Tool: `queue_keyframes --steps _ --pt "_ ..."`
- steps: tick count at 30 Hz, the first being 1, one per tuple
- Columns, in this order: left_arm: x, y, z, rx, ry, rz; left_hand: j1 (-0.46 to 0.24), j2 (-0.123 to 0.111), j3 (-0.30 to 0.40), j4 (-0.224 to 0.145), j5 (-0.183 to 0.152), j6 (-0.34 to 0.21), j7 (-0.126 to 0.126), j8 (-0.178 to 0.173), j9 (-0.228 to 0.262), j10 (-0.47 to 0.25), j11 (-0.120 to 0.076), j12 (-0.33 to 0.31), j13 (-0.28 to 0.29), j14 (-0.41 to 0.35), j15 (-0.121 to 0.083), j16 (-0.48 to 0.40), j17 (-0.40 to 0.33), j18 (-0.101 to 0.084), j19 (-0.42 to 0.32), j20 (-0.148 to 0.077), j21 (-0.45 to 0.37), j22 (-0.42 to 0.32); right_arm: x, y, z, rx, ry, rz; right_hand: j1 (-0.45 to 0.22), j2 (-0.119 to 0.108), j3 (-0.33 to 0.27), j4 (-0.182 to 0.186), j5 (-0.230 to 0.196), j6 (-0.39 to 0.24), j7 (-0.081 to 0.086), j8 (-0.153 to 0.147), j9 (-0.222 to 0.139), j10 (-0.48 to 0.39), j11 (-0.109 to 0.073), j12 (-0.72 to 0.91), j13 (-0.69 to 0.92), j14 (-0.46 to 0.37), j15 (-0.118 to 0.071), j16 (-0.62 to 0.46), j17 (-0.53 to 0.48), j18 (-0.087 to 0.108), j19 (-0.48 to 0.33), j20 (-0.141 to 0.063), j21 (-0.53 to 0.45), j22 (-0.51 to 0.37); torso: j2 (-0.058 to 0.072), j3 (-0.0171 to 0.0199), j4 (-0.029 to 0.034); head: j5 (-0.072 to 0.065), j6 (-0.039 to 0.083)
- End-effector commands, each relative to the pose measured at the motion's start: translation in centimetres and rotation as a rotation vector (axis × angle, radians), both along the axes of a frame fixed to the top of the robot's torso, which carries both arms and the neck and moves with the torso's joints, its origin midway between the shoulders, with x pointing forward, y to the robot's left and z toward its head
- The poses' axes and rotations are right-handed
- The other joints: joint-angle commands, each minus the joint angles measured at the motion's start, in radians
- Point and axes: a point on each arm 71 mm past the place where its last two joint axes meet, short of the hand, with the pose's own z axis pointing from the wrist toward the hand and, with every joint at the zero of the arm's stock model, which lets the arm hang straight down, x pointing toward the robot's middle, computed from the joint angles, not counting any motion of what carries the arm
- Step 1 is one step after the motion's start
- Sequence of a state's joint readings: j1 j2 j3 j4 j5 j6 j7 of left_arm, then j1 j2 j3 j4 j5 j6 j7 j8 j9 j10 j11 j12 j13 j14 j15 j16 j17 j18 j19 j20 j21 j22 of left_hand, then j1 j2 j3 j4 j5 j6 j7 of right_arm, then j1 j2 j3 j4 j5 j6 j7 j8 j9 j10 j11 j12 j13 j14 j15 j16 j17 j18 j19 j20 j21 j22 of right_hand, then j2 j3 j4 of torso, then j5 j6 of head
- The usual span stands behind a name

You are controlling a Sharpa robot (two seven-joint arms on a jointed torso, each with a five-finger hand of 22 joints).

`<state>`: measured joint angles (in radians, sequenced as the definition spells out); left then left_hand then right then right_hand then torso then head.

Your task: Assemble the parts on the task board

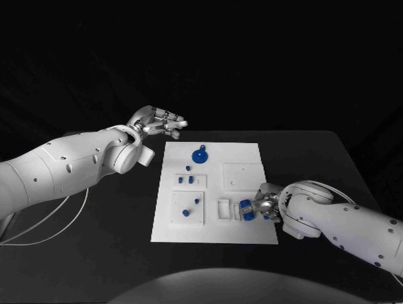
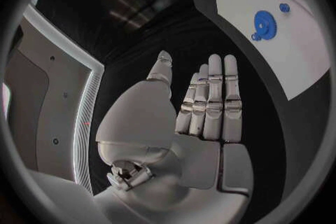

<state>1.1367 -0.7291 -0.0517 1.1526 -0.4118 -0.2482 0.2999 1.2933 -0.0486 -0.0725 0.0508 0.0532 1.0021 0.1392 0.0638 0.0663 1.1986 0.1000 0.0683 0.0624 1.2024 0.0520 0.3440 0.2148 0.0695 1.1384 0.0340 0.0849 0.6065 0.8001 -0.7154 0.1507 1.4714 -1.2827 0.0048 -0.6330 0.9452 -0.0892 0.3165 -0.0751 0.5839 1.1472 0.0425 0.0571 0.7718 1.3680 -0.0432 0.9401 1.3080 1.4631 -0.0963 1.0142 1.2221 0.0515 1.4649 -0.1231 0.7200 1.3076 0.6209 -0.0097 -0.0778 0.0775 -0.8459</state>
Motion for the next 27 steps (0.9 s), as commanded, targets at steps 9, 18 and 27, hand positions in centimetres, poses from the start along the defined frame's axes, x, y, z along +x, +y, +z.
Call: queue_keyframes --steps 9,18,27 --pt "0.0 -0.2 0.0 -0.009 0.006 -0.017 -0.001 0.012 0.002 -0.004 0.001 -0.005 0.002 0.001 0.001 -0.006 0.004 -0.006 0.001 -0.001 0.009 0.002 0.002 -0.013 -0.003 0.008 0.008 -0.005 0.6 0.2 2.0 0.122 0.014 -0.106 0.007 0.019 0.142 -0.150 0.043 0.004 -0.002 0.007 -0.286 -0.002 -0.006 -0.002 0.018 0.005 -0.008 0.003 -0.003 -0.003 0.056 -0.003 0.012 0.098 0.001 -0.0005 0.0005 0.000 -0.002" --pt "0.0 -0.3 -0.1 -0.008 0.009 -0.020 -0.001 0.012 0.002 -0.004 0.001 -0.005 0.002 0.001 0.001 -0.006 0.004 -0.006 0.001 -0.001 0.009 0.002 0.002 -0.013 -0.003 0.008 0.008 -0.005 0.4 1.1 2.8 0.153 0.027 -0.087 0.005 0.019 0.139 -0.150 0.044 0.006 -0.002 0.007 -0.287 -0.003 -0.006 -0.003 0.016 0.005 -0.008 0.001 -0.005 -0.002 0.055 -0.003 0.012 0.098 0.001 -0.0007 0.0014 0.006 -0.007" --pt "0.1 -0.6 -0.1 -0.009 0.013 -0.027 -0.003 0.011 0.001 -0.004 0.001 -0.004 0.003 0.001 0.001 -0.008 0.004 -0.006 0.001 -0.002 0.010 0.003 0.003 -0.012 -0.004 0.009 0.011 -0.008 0.1 2.8 2.4 0.161 0.100 -0.039 0.007 0.026 0.117 -0.146 0.032 0.004 -0.002 0.007 -0.294 -0.007 -0.005 -0.009 0.014 0.004 -0.006 0.004 -0.004 -0.003 0.052 -0.002 0.010 0.097 0.000 -0.0024 0.0012 0.006 -0.010"
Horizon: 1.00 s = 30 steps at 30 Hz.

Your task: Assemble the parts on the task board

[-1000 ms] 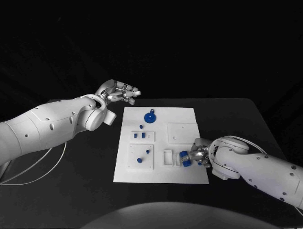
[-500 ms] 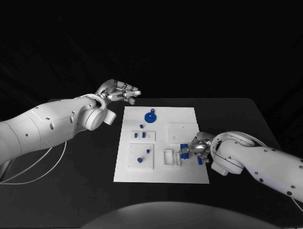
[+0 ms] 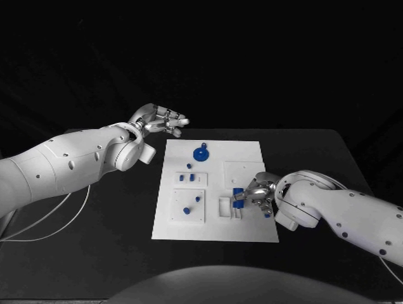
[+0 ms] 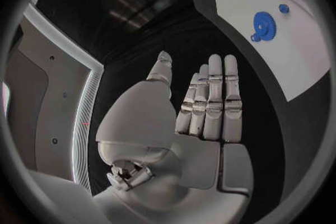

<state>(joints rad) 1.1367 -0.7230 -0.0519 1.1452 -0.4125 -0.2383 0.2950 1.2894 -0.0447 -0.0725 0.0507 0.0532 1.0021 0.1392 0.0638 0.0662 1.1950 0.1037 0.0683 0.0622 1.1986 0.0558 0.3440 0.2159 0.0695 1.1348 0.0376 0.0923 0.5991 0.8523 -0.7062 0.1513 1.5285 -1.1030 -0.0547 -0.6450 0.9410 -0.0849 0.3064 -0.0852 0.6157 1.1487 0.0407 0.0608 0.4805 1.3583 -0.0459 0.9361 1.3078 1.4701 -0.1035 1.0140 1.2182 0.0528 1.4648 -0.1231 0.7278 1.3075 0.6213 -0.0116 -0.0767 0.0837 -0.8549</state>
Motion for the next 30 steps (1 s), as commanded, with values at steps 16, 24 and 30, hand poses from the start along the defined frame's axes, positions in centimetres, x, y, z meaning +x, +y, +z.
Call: queue_keyframes --steps 16,24,30 --pt "0.0 -0.9 -0.2 -0.007 0.020 -0.044 0.000 0.005 0.002 -0.003 0.001 -0.002 0.004 0.001 0.002 -0.009 0.002 -0.006 0.002 -0.001 0.007 0.003 0.002 -0.012 -0.003 0.006 0.007 -0.005 -1.0 2.3 -2.3 -0.014 0.104 0.078 0.014 0.030 0.106 -0.137 0.005 0.005 -0.001 0.003 -0.010 0.004 -0.002 -0.004 0.013 -0.003 0.001 0.005 0.002 -0.005 0.052 -0.002 0.002 0.097 0.001 0.0014 -0.0009 0.006 -0.003" --pt "0.0 -0.9 -0.2 -0.007 0.022 -0.047 -0.001 0.005 0.003 -0.001 0.001 -0.002 0.005 0.001 0.001 -0.010 0.003 -0.006 0.002 -0.001 0.007 0.003 0.002 -0.012 -0.004 0.006 0.009 -0.007 -0.8 2.4 -2.6 -0.014 0.096 0.066 0.013 0.032 0.103 -0.137 0.010 0.007 -0.002 0.003 -0.013 0.004 -0.003 -0.003 0.013 -0.003 0.001 0.005 0.003 -0.005 0.052 -0.002 0.004 0.097 0.002 0.0019 -0.0003 0.007 -0.003" --pt "0.0 -1.0 -0.2 -0.007 0.023 -0.049 -0.002 0.006 0.004 0.000 0.001 -0.002 0.005 0.001 0.001 -0.010 0.003 -0.006 0.002 -0.001 0.007 0.003 0.002 -0.012 -0.004 0.006 0.010 -0.009 -0.7 2.5 -2.7 -0.013 0.092 0.062 0.012 0.032 0.100 -0.136 0.008 0.009 -0.003 0.003 -0.013 0.004 -0.003 -0.003 0.012 -0.003 0.000 0.005 0.002 -0.004 0.052 -0.002 0.003 0.097 0.002 0.0010 -0.0007 0.009 -0.004"
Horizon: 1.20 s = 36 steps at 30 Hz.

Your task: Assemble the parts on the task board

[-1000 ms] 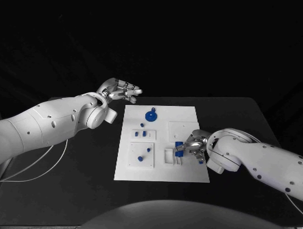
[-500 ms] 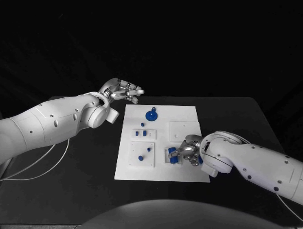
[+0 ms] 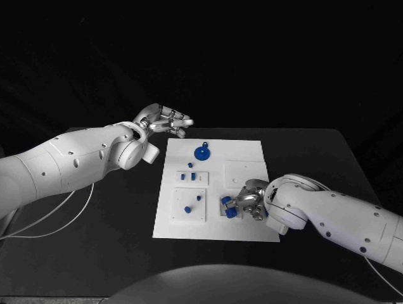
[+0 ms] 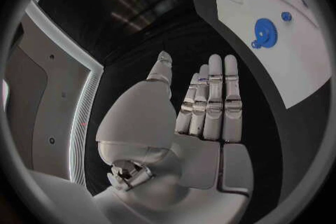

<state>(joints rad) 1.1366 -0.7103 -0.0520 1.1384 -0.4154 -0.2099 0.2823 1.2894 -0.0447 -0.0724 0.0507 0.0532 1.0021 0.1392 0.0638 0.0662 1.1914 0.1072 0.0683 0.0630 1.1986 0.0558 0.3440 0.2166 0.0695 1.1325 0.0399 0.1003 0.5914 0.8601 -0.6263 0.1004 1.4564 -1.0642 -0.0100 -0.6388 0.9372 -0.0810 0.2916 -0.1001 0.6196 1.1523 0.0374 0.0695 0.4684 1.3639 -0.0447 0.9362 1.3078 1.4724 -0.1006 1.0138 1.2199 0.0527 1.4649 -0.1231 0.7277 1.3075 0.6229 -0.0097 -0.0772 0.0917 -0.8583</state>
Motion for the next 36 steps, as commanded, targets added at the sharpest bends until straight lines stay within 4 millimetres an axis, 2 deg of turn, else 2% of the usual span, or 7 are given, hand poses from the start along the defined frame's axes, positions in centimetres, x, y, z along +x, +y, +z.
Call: queue_keyframes --steps 1,11,23,28,34,35,36 --pt "0.0 -0.3 0.0 -0.004 0.002 -0.021 -0.002 0.006 0.004 0.001 0.001 -0.002 0.005 0.001 0.002 -0.007 -0.001 -0.006 0.001 -0.001 0.007 0.003 0.001 -0.012 -0.002 0.004 0.002 -0.001 -0.2 0.0 -0.5 -0.010 0.009 0.006 0.016 0.028 0.115 -0.121 0.004 0.005 0.001 -0.006 -0.001 -0.001 -0.004 -0.003 0.012 -0.005 -0.003 0.005 0.001 -0.004 0.052 -0.002 0.003 0.097 0.000 -0.0009 0.0000 0.002 0.000" --pt "0.0 -0.3 0.0 -0.003 0.004 -0.021 -0.003 0.007 0.004 0.002 0.001 -0.002 0.005 0.001 0.001 -0.007 -0.001 -0.006 0.001 -0.002 0.008 0.003 0.001 -0.012 -0.002 0.004 0.003 -0.003 -0.1 0.0 -0.4 0.000 -0.012 -0.013 0.002 0.033 0.108 -0.106 -0.012 0.010 -0.002 -0.006 -0.003 0.001 -0.005 -0.001 0.012 -0.005 -0.003 0.005 0.001 -0.004 0.054 -0.003 0.006 0.097 -0.001 -0.0015 0.0004 0.000 0.004" --pt "0.0 -0.3 0.0 -0.001 0.010 -0.024 -0.003 0.007 0.004 0.003 0.001 -0.002 0.005 0.001 0.002 -0.007 -0.001 -0.006 0.001 -0.002 0.008 0.003 0.001 -0.012 -0.003 0.004 0.005 -0.004 0.0 0.5 -0.2 0.015 -0.036 -0.015 -0.066 0.042 0.114 -0.053 -0.152 0.034 -0.013 -0.006 -0.006 0.007 -0.009 -0.011 0.004 -0.004 -0.005 0.001 -0.002 -0.005 0.055 -0.004 0.002 0.096 0.000 -0.0012 0.0004 -0.002 0.007" --pt "0.0 -0.3 -0.1 0.000 0.011 -0.024 -0.003 0.007 0.004 0.003 0.001 -0.002 0.005 0.001 0.002 -0.007 -0.001 -0.006 0.001 -0.002 0.008 0.003 0.001 -0.012 -0.003 0.004 0.005 -0.004 0.0 0.7 -0.3 0.013 -0.037 -0.007 -0.102 0.043 0.151 -0.040 -0.246 0.039 -0.014 -0.006 -0.010 0.007 -0.009 -0.014 0.002 -0.004 -0.005 0.000 -0.003 -0.005 0.055 -0.005 0.000 0.096 0.000 -0.0009 -0.0001 -0.002 0.008" --pt "0.0 -0.3 -0.1 0.001 0.011 -0.023 -0.003 0.007 0.004 0.003 0.001 -0.002 0.005 0.001 0.002 -0.007 -0.001 -0.006 0.001 -0.002 0.008 0.003 0.001 -0.012 -0.003 0.004 0.005 -0.004 -0.1 0.9 -0.3 0.012 -0.027 0.017 -0.128 0.035 0.136 -0.003 -0.470 0.051 -0.014 -0.006 -0.009 0.010 -0.006 -0.018 -0.001 -0.004 -0.003 -0.002 -0.003 -0.006 0.055 -0.003 -0.003 0.096 0.000 -0.0008 -0.0007 -0.002 0.008" --pt "0.0 -0.3 -0.1 0.001 0.011 -0.023 -0.003 0.007 0.004 0.003 0.001 -0.002 0.005 0.001 0.002 -0.007 -0.001 -0.006 0.001 -0.002 0.008 0.003 0.001 -0.012 -0.003 0.004 0.005 -0.004 -0.1 0.9 -0.3 0.013 -0.026 0.021 -0.129 0.028 0.129 0.013 -0.530 0.054 -0.014 -0.006 -0.007 0.010 -0.006 -0.019 -0.002 -0.004 -0.003 -0.002 -0.003 -0.006 0.055 -0.003 -0.002 0.096 0.000 -0.0007 -0.0005 -0.002 0.008" --pt "0.0 -0.3 -0.1 0.001 0.011 -0.023 -0.003 0.007 0.004 0.003 0.001 -0.002 0.005 0.001 0.002 -0.007 -0.001 -0.006 0.001 -0.002 0.008 0.003 0.001 -0.012 -0.003 0.004 0.005 -0.004 -0.2 1.0 -0.3 0.013 -0.024 0.025 -0.128 0.011 0.123 0.035 -0.566 0.058 -0.014 -0.005 -0.005 0.010 -0.005 -0.020 -0.002 -0.004 -0.003 -0.002 -0.003 -0.006 0.055 -0.003 -0.004 0.096 0.000 -0.0006 -0.0002 -0.002 0.008"
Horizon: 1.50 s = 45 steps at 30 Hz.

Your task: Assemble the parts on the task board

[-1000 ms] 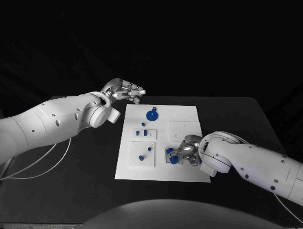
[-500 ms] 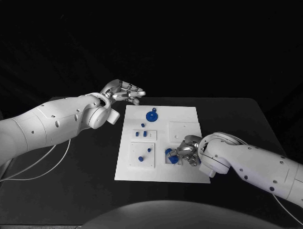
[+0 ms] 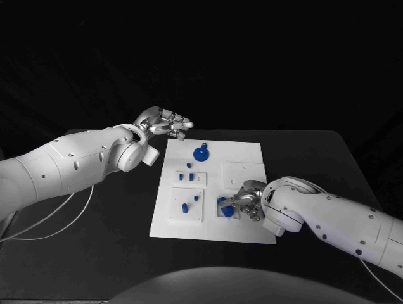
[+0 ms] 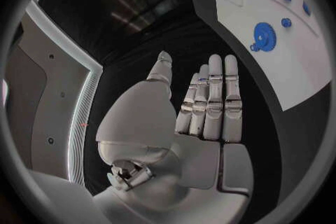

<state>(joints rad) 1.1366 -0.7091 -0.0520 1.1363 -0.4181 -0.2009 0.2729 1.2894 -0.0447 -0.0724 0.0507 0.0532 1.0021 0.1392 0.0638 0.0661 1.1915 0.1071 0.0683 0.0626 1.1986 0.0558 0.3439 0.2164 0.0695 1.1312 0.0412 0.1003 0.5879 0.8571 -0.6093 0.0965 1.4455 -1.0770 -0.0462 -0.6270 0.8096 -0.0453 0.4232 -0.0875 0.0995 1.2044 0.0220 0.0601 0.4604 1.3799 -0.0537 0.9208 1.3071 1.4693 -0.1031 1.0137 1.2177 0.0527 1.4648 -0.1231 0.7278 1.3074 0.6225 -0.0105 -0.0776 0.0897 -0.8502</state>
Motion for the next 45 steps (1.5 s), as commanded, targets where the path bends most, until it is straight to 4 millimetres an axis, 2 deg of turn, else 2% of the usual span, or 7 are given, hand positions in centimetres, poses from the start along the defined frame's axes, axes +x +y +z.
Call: queue_keyframes --steps 1,4,9,22,38,42,45 --pt "0.0 -0.3 0.0 -0.002 0.000 -0.017 -0.003 0.007 0.004 0.003 0.001 -0.002 0.005 0.001 0.002 -0.007 -0.001 -0.006 0.001 -0.002 0.008 0.003 0.001 -0.012 -0.001 0.003 0.005 -0.001 -0.3 0.5 -0.1 0.002 0.005 0.042 -0.008 -0.044 -0.018 0.040 -0.051 0.011 0.000 0.006 0.004 -0.006 0.003 -0.006 -0.002 -0.001 -0.002 -0.003 -0.001 -0.006 0.055 -0.004 -0.003 0.096 0.000 0.0002 0.0003 0.000 0.000" --pt "0.0 -0.2 0.0 -0.001 0.001 -0.016 -0.003 0.007 0.004 0.003 0.001 -0.002 0.005 0.001 0.002 -0.007 -0.001 -0.006 0.001 -0.002 0.008 0.003 0.001 -0.012 -0.001 0.003 0.005 -0.001 -0.4 0.5 0.0 0.006 0.006 0.052 0.015 -0.031 -0.147 0.115 -0.051 0.015 -0.001 0.005 0.014 -0.004 0.001 -0.012 -0.003 -0.001 -0.004 -0.004 0.003 -0.010 0.056 -0.008 -0.004 0.096 0.000 0.0002 0.0002 0.000 0.000" --pt "0.0 -0.1 0.0 0.000 0.003 -0.015 -0.003 0.008 0.003 0.004 0.001 -0.001 0.005 0.001 0.002 -0.008 0.000 -0.006 0.001 -0.002 0.008 0.003 0.001 -0.012 -0.002 0.003 0.007 -0.004 -0.5 0.6 0.1 0.008 0.005 0.061 0.053 -0.005 -0.248 0.145 -0.051 0.019 -0.004 0.005 0.027 -0.002 0.000 -0.016 0.000 0.000 -0.005 -0.007 0.008 -0.010 0.056 -0.009 -0.004 0.096 0.000 0.0003 0.0000 0.001 0.000" --pt "-0.1 0.0 0.0 0.003 0.005 -0.012 -0.003 0.009 0.003 0.004 0.001 -0.001 0.006 0.001 0.002 -0.008 0.000 -0.006 0.001 -0.002 0.008 0.003 0.001 -0.011 -0.002 0.003 0.007 -0.005 -1.0 0.2 0.6 0.018 -0.010 0.081 0.066 -0.006 -0.262 0.162 -0.051 0.026 -0.007 0.005 0.042 0.004 -0.002 -0.027 -0.003 0.002 -0.007 -0.011 0.012 -0.012 0.057 -0.011 -0.002 0.097 0.000 0.0002 -0.0005 0.002 -0.002" --pt "-0.1 0.3 0.0 0.008 0.009 -0.010 -0.004 0.009 0.003 0.006 0.001 -0.001 0.006 0.001 0.002 -0.008 0.000 -0.006 0.001 -0.002 0.008 0.003 0.001 -0.011 -0.003 0.003 0.009 -0.008 -2.0 -0.7 1.4 0.044 0.005 0.167 0.142 -0.011 -0.247 0.102 -0.051 0.038 -0.011 0.006 0.068 0.006 -0.005 -0.024 -0.001 0.002 -0.008 -0.016 0.010 -0.012 0.056 -0.011 -0.005 0.096 0.000 0.0004 -0.0005 0.003 -0.003" --pt "-0.1 0.3 0.0 0.009 0.012 -0.010 -0.004 0.009 0.003 0.006 0.001 -0.001 0.006 0.001 0.002 -0.008 0.000 -0.006 0.001 -0.002 0.008 0.003 0.001 -0.011 -0.003 0.003 0.009 -0.008 -2.1 -0.7 1.4 0.047 0.013 0.185 0.195 0.006 -0.240 0.058 -0.044 0.037 -0.012 0.005 0.080 0.006 -0.005 -0.023 -0.001 0.003 -0.007 -0.017 0.009 -0.012 0.056 -0.009 -0.006 0.096 0.000 0.0002 -0.0002 0.002 -0.003" --pt "-0.1 0.3 -0.1 0.009 0.014 -0.011 -0.004 0.010 0.004 0.007 0.001 0.000 0.005 0.001 0.002 -0.009 0.000 -0.006 0.001 -0.002 0.008 0.003 0.001 -0.011 -0.003 0.003 0.011 -0.011 -2.1 -0.6 1.4 0.044 0.011 0.189 0.212 0.038 -0.242 0.013 0.005 0.035 -0.017 0.004 0.088 0.005 -0.007 -0.021 -0.002 0.002 -0.008 -0.017 0.006 -0.011 0.056 -0.010 -0.008 0.096 0.000 -0.0002 0.0002 0.000 -0.003"
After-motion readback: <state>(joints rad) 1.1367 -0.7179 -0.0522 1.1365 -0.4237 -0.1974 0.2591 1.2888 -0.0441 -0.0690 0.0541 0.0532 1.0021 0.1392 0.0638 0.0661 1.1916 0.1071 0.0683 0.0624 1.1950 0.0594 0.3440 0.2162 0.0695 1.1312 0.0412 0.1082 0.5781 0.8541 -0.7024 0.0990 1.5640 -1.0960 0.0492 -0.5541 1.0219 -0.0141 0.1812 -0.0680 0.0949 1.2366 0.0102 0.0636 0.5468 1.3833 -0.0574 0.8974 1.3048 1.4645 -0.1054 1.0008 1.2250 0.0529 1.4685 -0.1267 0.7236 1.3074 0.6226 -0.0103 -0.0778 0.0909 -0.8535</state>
